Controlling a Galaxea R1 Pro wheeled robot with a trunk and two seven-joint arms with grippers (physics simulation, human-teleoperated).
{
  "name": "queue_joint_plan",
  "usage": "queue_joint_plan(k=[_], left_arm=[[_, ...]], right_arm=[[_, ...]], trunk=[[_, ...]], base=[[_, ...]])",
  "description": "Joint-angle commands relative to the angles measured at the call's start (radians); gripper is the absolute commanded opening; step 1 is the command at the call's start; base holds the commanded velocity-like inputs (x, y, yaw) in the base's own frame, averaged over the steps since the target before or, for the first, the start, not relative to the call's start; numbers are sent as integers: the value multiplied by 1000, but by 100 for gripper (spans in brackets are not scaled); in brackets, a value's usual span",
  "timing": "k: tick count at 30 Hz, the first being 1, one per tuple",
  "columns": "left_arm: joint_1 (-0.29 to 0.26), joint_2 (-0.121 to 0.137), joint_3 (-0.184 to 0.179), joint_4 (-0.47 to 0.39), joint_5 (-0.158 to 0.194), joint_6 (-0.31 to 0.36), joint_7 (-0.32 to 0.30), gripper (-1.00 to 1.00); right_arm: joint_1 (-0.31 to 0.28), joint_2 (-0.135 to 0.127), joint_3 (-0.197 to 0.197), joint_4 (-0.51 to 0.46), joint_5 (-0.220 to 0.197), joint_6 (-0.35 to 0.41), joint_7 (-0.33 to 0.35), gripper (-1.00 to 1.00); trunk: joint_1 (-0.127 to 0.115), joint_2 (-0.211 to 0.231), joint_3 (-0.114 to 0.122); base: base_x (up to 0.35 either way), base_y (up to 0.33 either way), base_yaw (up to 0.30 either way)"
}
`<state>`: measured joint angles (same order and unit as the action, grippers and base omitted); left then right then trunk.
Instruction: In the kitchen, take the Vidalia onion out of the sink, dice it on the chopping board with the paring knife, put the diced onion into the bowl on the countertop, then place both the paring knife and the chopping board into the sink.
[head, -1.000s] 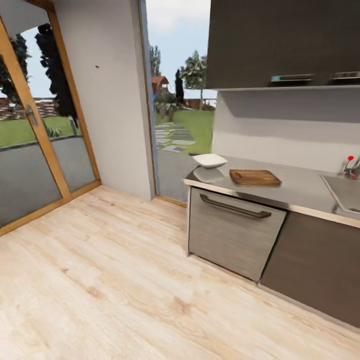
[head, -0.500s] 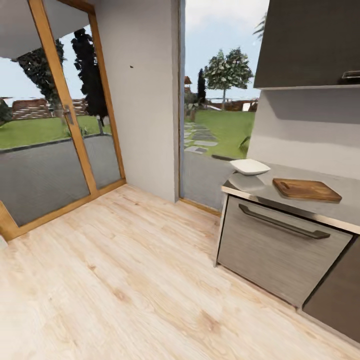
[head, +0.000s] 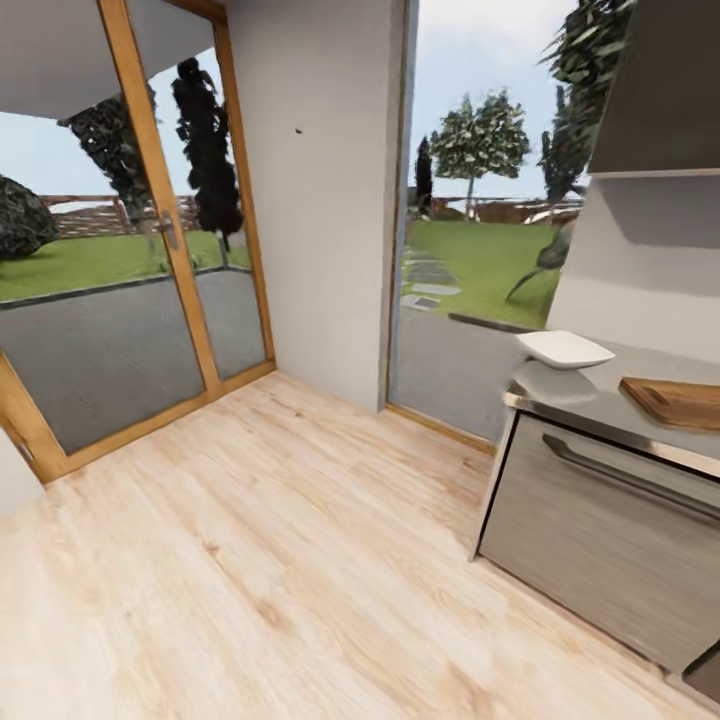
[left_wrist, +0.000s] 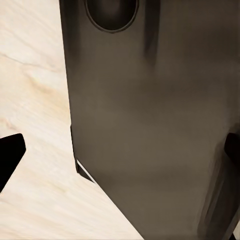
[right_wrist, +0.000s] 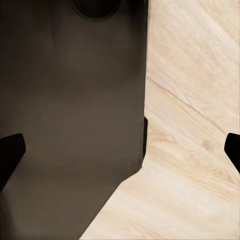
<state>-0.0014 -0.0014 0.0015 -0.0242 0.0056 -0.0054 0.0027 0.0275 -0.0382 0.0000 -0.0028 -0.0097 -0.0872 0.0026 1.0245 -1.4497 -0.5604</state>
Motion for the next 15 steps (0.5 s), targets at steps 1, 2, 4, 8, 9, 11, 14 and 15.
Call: queue_joint_plan(k=[1, 2, 4, 8, 9, 11, 14, 15], left_arm=[[0, 0, 0, 0, 1, -1, 0, 100], [0, 0, 0, 0, 1, -1, 0, 100], [0, 0, 0, 0, 1, -1, 0, 100], [0, 0, 1, 0, 1, -1, 0, 100], [0, 0, 0, 0, 1, -1, 0, 100], [0, 0, 1, 0, 1, -1, 0, 100], [0, 0, 1, 0, 1, -1, 0, 100], [0, 0, 1, 0, 1, -1, 0, 100]], right_arm=[[0, 0, 0, 0, -1, -3, 0, 100], [0, 0, 0, 0, -1, -3, 0, 100], [1, 0, 0, 0, -1, -3, 0, 100], [0, 0, 0, 0, -1, -3, 0, 100], [0, 0, 0, 0, -1, -3, 0, 100], [1, 0, 0, 0, -1, -3, 0, 100], [0, 0, 1, 0, -1, -4, 0, 100], [0, 0, 1, 0, -1, -5, 0, 100]], trunk=[[1, 0, -1], [1, 0, -1], [1, 0, -1], [1, 0, -1], [1, 0, -1], [1, 0, -1], [1, 0, -1], [1, 0, -1]], base=[[275, 255, 5], [275, 255, 3], [275, 255, 2], [276, 255, 0], [277, 255, 0], [277, 255, 0], [277, 255, 0], [277, 254, 0]])
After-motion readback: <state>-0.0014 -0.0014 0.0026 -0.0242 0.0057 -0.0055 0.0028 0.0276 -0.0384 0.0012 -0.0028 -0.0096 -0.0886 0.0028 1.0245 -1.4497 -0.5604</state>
